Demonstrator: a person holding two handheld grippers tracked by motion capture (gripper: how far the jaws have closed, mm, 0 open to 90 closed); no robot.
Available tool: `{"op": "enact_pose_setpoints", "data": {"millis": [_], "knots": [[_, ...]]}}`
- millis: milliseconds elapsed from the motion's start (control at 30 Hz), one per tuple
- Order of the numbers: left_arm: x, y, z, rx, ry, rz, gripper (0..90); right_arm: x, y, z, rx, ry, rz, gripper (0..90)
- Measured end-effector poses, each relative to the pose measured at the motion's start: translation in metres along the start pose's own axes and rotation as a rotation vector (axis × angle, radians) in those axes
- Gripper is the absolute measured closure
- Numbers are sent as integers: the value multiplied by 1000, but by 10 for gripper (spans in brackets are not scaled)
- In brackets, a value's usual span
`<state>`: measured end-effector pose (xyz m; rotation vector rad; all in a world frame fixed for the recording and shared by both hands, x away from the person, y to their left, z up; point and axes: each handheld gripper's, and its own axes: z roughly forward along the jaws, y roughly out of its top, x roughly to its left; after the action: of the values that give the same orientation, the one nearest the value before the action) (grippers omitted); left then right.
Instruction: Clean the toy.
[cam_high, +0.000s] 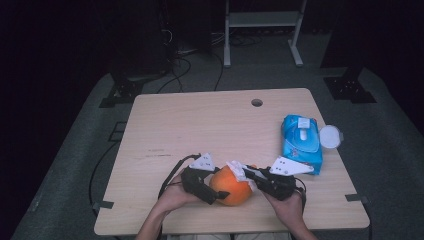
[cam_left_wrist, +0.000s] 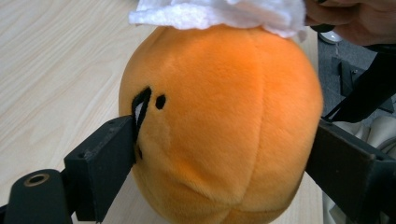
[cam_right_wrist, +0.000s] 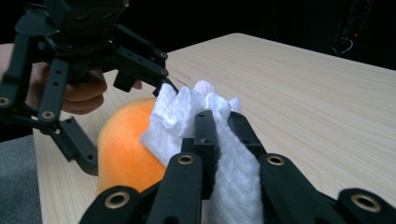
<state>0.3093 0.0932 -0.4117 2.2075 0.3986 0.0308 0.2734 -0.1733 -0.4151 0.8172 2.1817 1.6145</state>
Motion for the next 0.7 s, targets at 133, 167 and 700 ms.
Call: {"op": "enact_pose_setpoints", "data": {"millis": [133, 167, 700], "knots": [[-2, 2, -7, -67, -20, -14, 173, -13, -5, -3, -2, -13, 58, 829], [-2, 3, -6, -71, -15, -20, 172, -14, -5, -3, -5, -8, 76, 829], [-3, 8, -9, -24, 61, -29, 181, 4, -5, 8, 16, 34, 64, 830]]}}
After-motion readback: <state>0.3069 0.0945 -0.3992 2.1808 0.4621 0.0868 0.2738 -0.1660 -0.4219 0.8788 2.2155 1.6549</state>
